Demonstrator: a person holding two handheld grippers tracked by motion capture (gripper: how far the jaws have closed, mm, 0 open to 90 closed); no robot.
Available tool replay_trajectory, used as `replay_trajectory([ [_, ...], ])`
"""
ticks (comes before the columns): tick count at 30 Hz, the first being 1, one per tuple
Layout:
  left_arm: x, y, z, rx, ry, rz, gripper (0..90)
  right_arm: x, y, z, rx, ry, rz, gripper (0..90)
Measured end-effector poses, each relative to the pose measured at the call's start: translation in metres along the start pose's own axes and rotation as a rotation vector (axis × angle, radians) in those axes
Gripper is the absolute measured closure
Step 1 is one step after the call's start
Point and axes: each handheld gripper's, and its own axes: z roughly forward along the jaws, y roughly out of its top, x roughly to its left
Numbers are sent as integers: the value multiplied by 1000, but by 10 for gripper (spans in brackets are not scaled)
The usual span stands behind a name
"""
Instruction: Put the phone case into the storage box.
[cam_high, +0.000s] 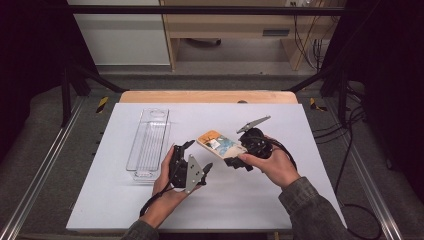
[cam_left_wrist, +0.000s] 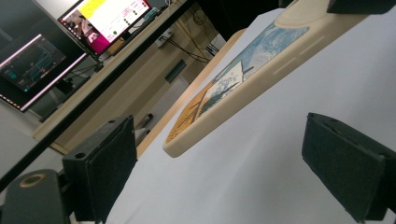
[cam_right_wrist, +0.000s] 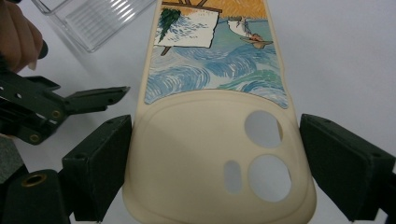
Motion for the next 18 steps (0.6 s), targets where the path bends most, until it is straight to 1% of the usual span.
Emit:
replay_trajectory([
  [3, -3, 4, 1, -1, 15, 36, 111, 1, 3, -1, -5, -1, -6, 122],
  [4, -4, 5, 2, -2, 21, 54, 116, 3, 6, -3, -5, 1, 0, 122],
  [8, -9, 11, 2, -2, 43, 126, 130, 5, 10, -5, -1, -2, -2, 122],
  [11, -10, 13, 2, 5, 58, 154, 150, 8, 14, -5, 1, -1, -4, 121],
  [13, -12, 13, 2, 7, 81, 177, 189, 12, 17, -5, 0, 5, -3, 121],
  [15, -12, 13, 1, 6, 95, 203, 199, 13, 19, -5, 1, 4, -7, 121],
  [17, -13, 13, 0, 3, 105, 210, 232, 16, 23, -5, 5, 1, -14, 120],
  [18, -13, 14, 0, -3, 115, 213, 232, 16, 23, -5, 5, 1, -14, 120],
])
